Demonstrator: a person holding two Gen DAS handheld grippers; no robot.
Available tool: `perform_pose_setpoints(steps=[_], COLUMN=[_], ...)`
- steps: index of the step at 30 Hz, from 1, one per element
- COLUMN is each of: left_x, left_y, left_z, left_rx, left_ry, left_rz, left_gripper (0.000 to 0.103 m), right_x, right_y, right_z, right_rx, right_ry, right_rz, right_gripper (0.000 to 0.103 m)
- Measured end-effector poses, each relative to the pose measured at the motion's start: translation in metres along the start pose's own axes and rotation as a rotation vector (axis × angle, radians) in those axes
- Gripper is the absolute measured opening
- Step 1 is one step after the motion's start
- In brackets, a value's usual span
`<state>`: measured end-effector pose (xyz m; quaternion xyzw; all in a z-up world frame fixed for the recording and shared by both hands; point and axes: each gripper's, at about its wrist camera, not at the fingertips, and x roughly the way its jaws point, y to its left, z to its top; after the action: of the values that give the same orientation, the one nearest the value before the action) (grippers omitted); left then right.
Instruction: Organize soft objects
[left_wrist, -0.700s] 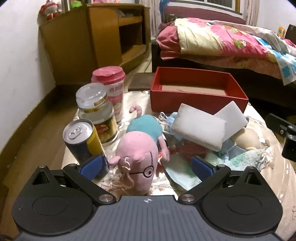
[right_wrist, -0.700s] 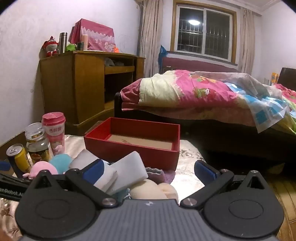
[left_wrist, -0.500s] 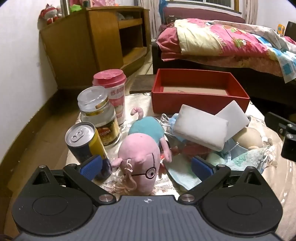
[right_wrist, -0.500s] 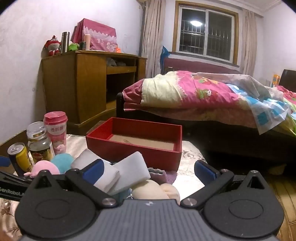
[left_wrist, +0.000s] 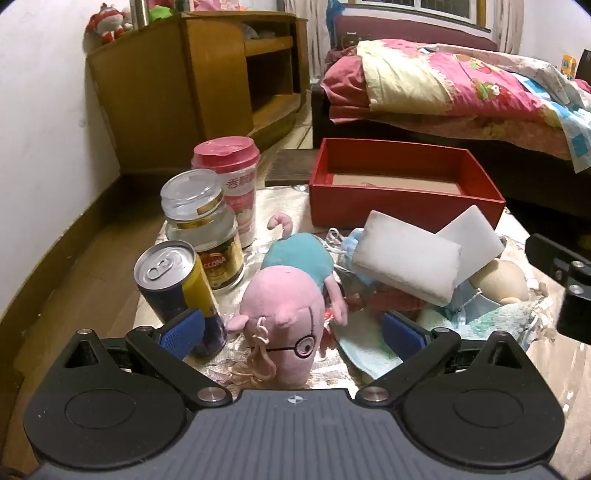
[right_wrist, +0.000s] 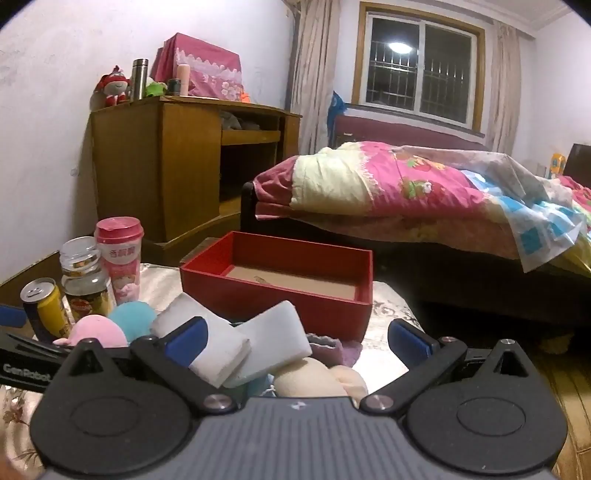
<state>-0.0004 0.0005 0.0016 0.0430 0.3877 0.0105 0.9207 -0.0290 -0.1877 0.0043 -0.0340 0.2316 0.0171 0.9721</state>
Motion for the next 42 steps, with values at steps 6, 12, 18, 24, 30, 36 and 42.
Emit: perform_pose_setpoints(steps=[6,12,18,24,30,36,42], left_x=[0.003,0.003,0.003,-0.001,0.0,0.0,0.0], left_y=[0.002,0.001,0.001,-0.001,0.0,0.0,-0.001], left_z=[0.0,-0.002,-0.001,-0.001,-0.001,-0.002,-0.002], left_rx=[-0.018,-0.027,-0.039,-0.036,-0.04,-0.038,-0.042], left_ry=[0.007,0.006,0.007,-0.009,-0.004,-0.006,-0.006], left_rz=[0.012,0.021,0.023,0.022,0.02,0.023,0.022], left_gripper=[0.097,0.097,0.097,0.097,0.097,0.097,0.097], right_x=[-0.005,-0.003,-0.003,0.002,0.002,0.002,0.002], right_y=[0.005,0.009,0.015,0.02,0.021,0.02,0.021], right_z=[0.002,0.002,-0.002,-0.005,-0.006,-0.005,-0.005], right_rx=[-0.012,-0.006,-0.035,-0.058,-0.067,-0.06,-0.06], right_ry=[-0.026,-0.015,-0.015,0.005,0.0,0.001,0.0], right_rz=[0.004,0.009,0.004,-0.014,-0.011,-0.014,-0.017], right_gripper=[0.084,0.084,0.084,0.084,0.084,0.084,0.084])
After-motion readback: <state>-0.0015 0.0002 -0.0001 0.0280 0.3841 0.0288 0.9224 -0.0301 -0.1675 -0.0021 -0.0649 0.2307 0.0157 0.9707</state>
